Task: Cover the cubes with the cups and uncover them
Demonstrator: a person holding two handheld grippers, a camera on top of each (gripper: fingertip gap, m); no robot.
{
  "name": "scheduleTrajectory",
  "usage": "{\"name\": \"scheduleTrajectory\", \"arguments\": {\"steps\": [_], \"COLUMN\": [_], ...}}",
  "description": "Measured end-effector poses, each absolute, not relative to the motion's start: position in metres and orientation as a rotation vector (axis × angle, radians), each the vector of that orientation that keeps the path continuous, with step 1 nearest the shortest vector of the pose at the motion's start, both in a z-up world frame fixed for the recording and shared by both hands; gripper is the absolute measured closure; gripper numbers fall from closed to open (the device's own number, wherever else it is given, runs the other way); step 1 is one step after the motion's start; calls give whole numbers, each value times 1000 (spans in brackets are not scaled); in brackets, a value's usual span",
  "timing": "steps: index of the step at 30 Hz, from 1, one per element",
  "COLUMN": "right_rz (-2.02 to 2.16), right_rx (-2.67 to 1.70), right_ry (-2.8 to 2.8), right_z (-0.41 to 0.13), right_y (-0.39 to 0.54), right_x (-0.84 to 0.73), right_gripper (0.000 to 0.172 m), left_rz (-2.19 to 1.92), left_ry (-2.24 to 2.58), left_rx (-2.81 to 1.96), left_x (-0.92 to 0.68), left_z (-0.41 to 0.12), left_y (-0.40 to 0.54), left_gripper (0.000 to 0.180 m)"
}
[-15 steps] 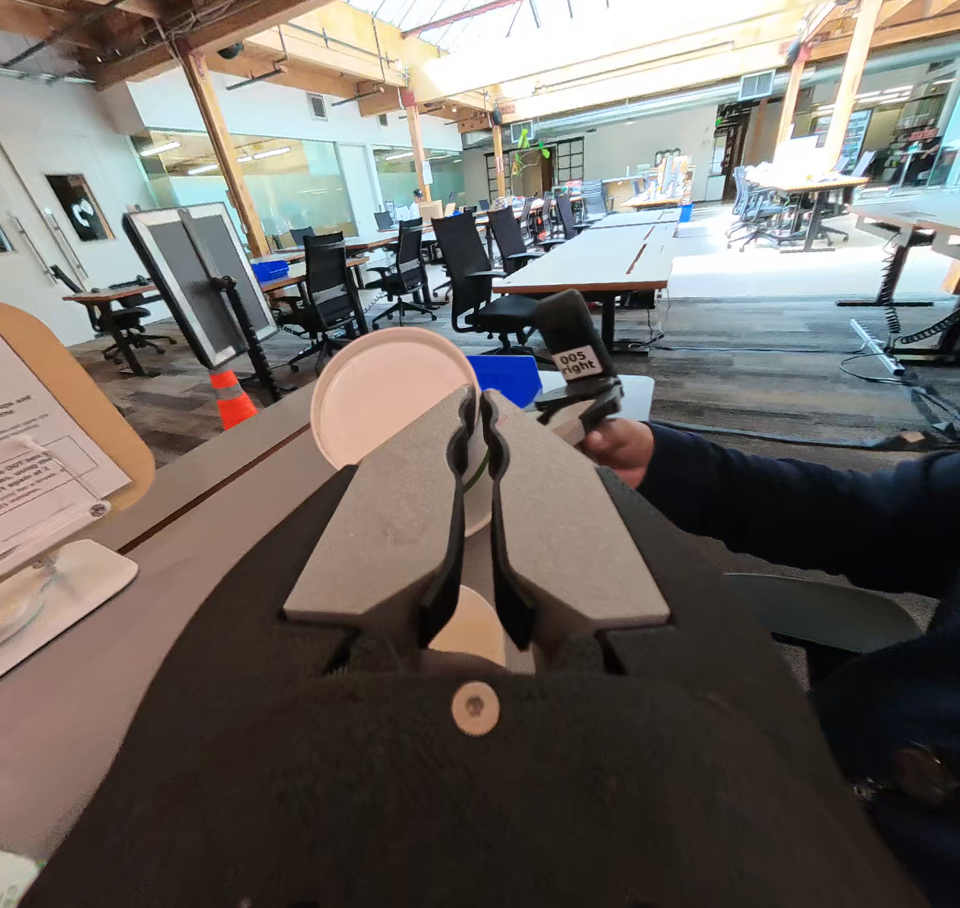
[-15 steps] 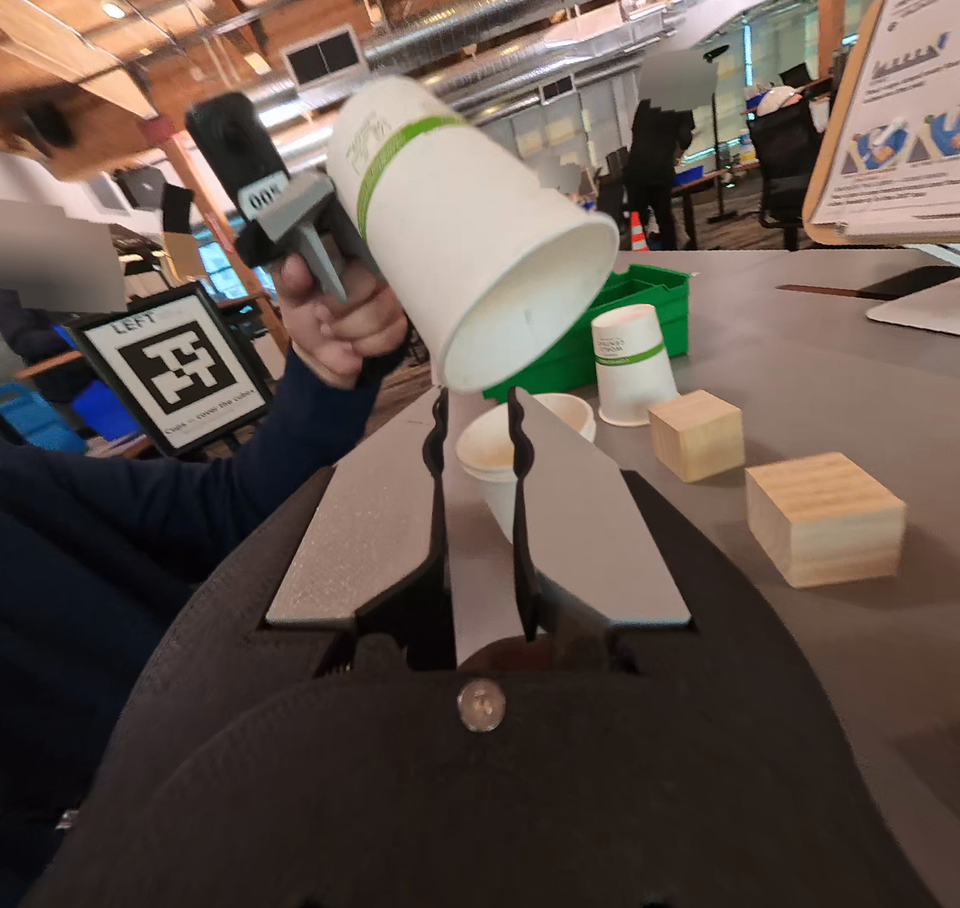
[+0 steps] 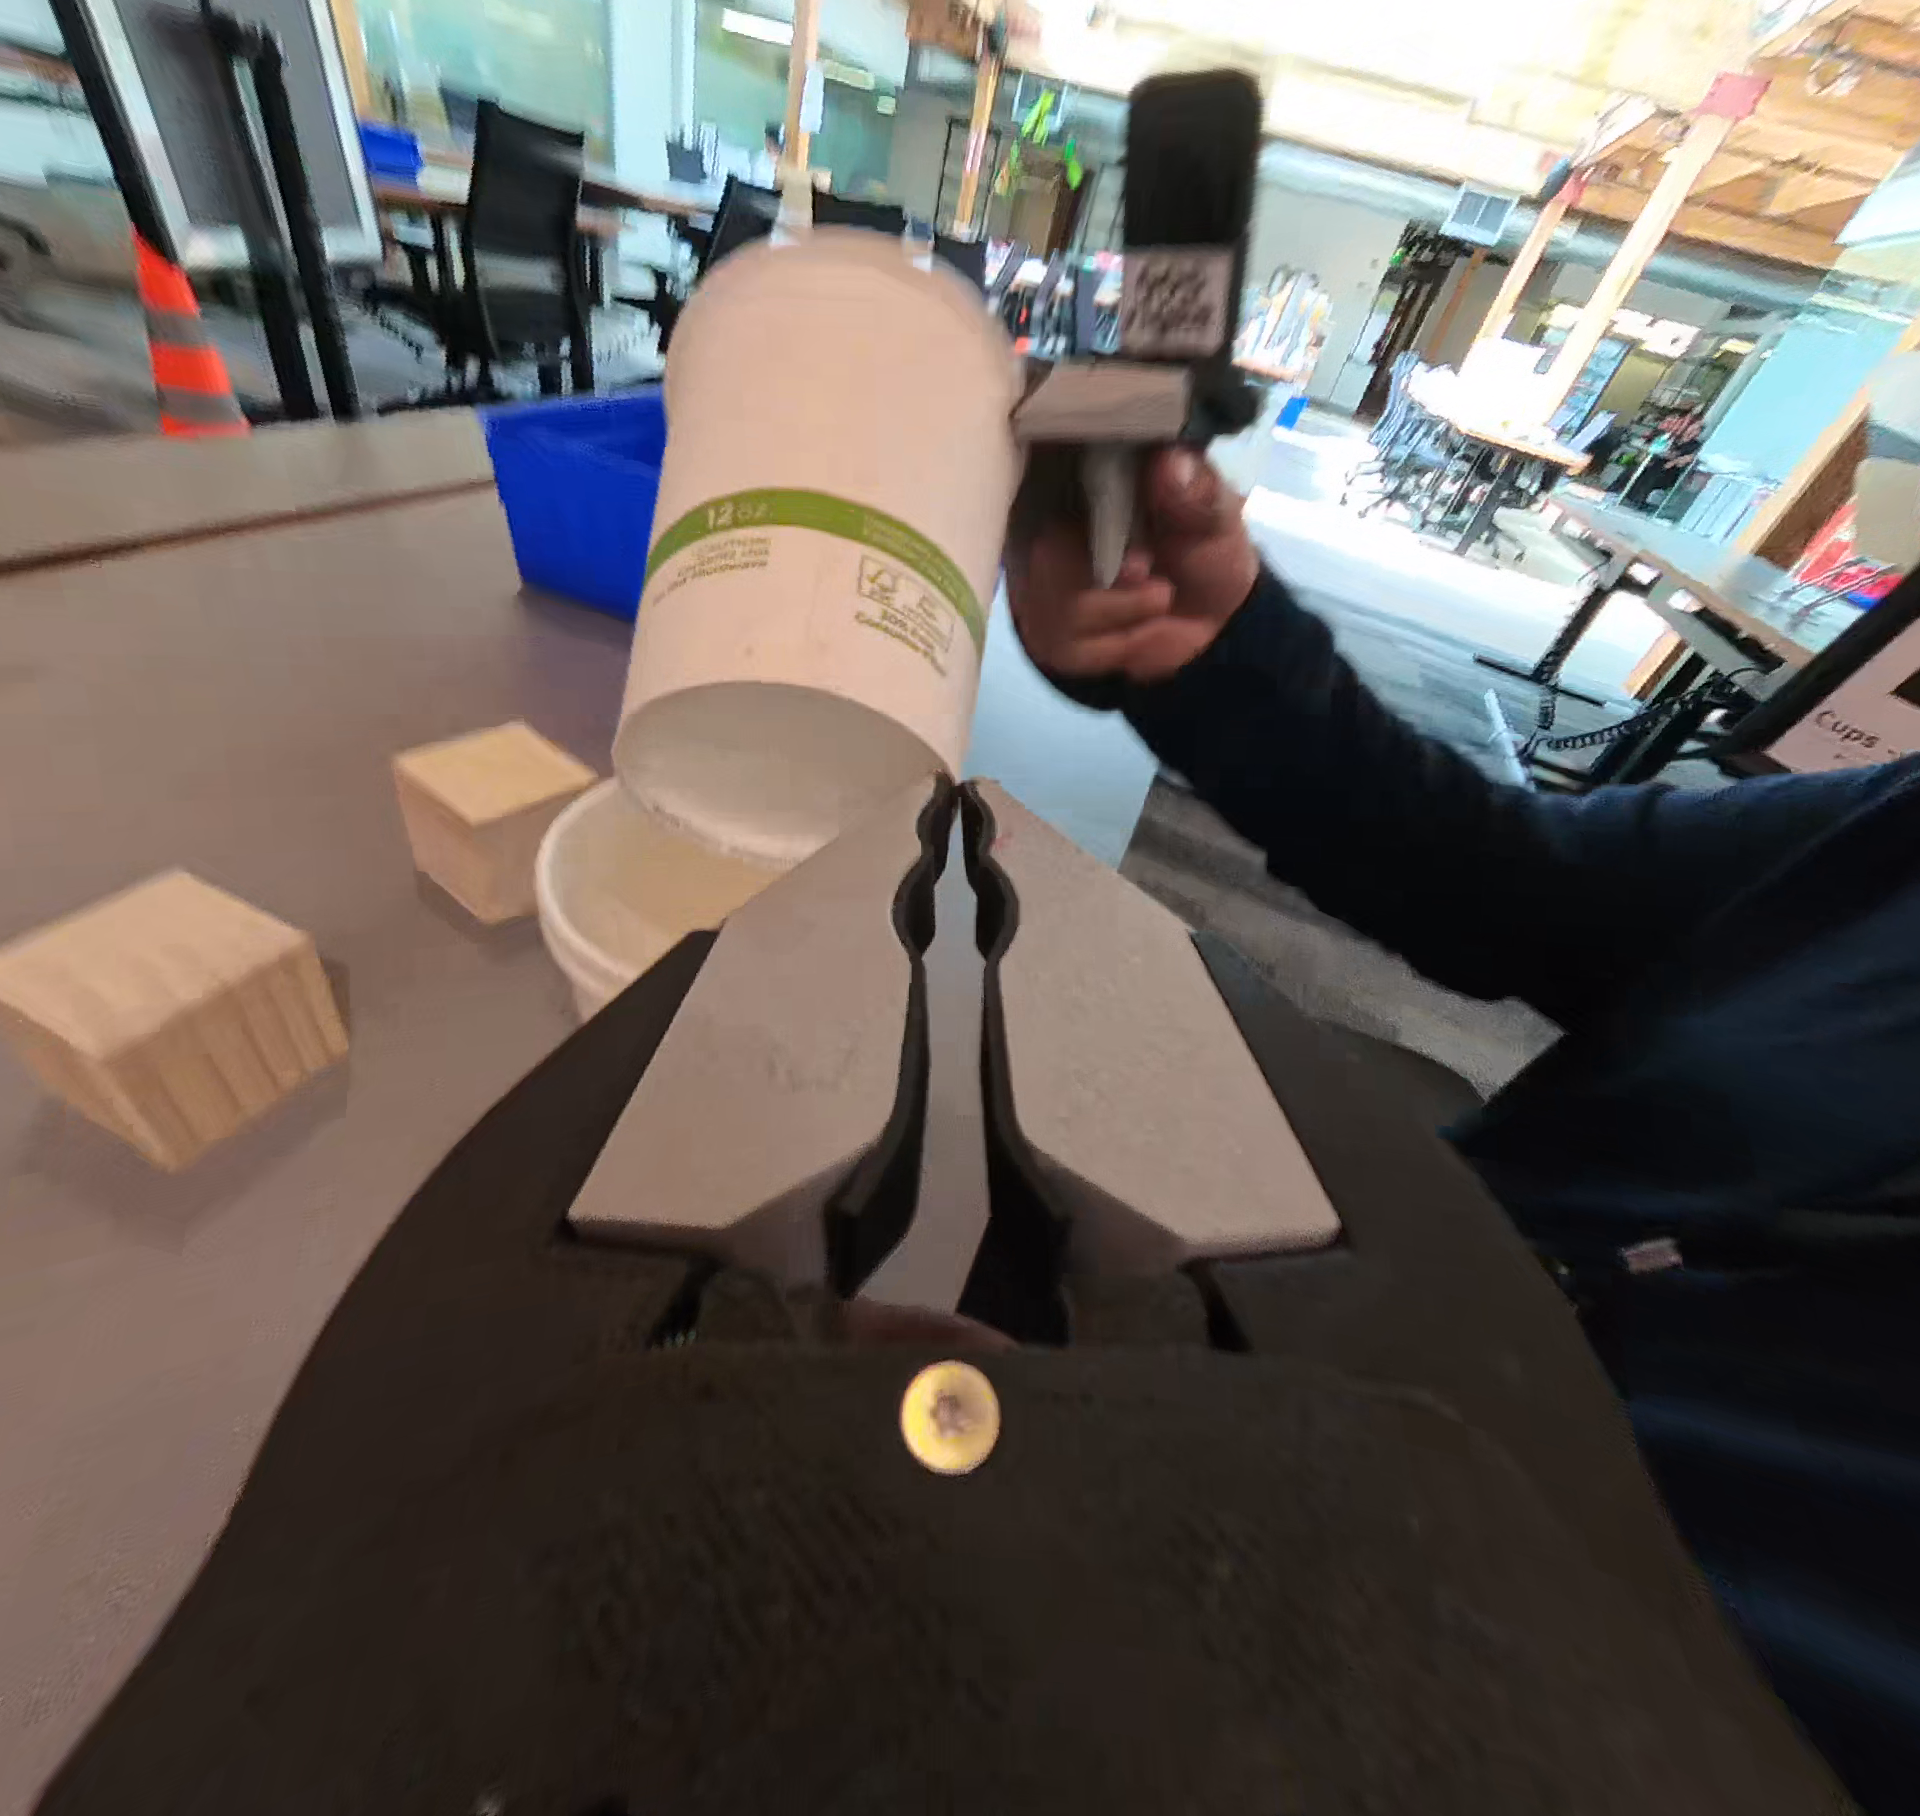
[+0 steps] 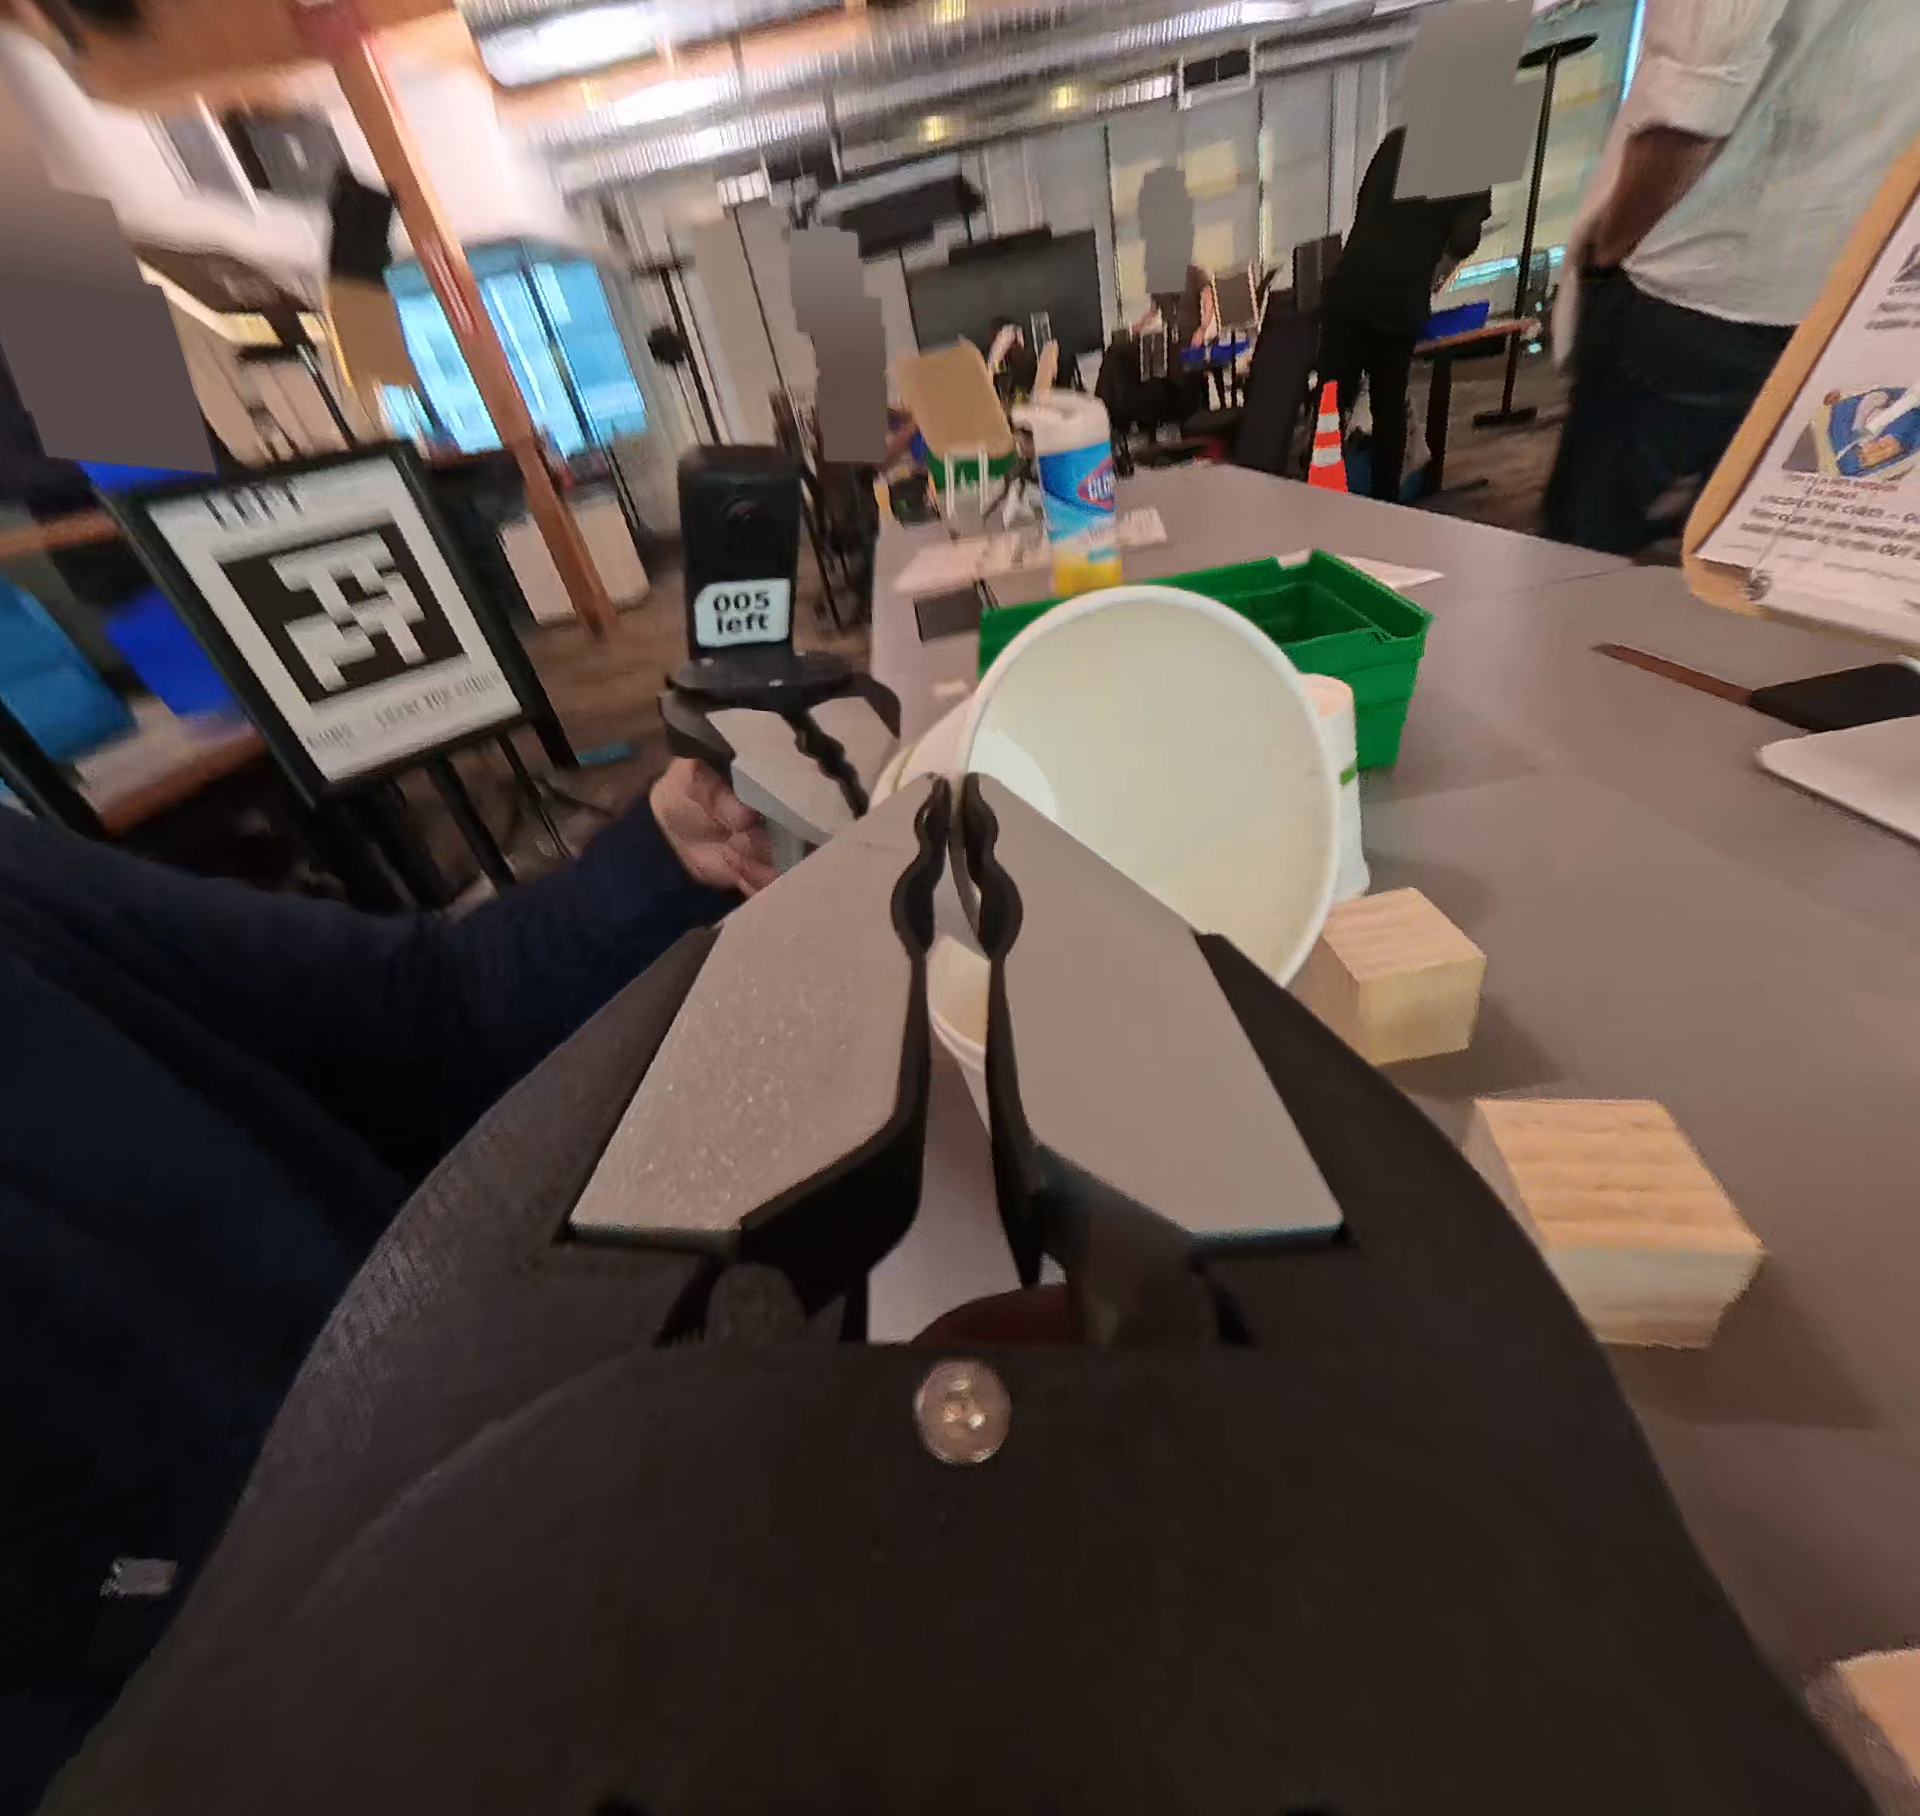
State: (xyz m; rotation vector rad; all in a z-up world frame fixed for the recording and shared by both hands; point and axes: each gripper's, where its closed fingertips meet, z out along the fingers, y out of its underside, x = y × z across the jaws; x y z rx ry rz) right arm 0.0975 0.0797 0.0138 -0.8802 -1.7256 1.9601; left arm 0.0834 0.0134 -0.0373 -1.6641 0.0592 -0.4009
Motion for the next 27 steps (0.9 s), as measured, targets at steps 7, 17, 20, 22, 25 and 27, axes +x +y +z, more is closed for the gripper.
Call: {"name": "scheduleTrajectory", "arguments": {"steps": [7,17,20,22,25,27], "right_rz": [1217,931,925,1023,1206,1282], "right_rx": [-684,-655,-673,-697,-745,-782], "right_ry": [-2060,-2356,-2308,-2260,-2197,-2148], "right_z": [0,-22,-33,-30,-21,-17], "right_y": [63,30,29,28,31,39], "right_x": [88,86,78,79,84,86], "right_gripper": [172,170,167,169,172,172], "left_rz": [-305,19,164,215,303,368], "left_ry": [23,-205,-231,-197,-172,-180], "left_rx": [-1806,-1702,-1762,-1796,-1856,-1908], "left_x": [71,-8,-38,-51,-78,-102], "left_z": [-81,-53,-61,-63,-66,-69], "left_y": [10,-26,-22,-15,-1,8], "left_gripper": [163,156,153,151,151,150]}}
